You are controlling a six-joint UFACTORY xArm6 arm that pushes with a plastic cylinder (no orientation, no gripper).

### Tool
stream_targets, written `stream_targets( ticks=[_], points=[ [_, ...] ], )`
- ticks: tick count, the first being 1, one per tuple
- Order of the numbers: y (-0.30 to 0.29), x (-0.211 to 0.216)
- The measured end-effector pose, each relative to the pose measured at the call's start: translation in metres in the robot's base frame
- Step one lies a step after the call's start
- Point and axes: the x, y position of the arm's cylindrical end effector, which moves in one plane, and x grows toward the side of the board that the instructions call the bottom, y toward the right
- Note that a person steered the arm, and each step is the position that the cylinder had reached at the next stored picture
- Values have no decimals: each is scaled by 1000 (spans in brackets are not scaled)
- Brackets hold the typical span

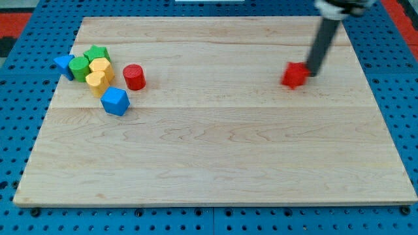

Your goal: Push the red star to the bottom right of the red circle

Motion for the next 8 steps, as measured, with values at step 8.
stream_targets(
  ticks=[8],
  points=[
    [-192,70]
  ],
)
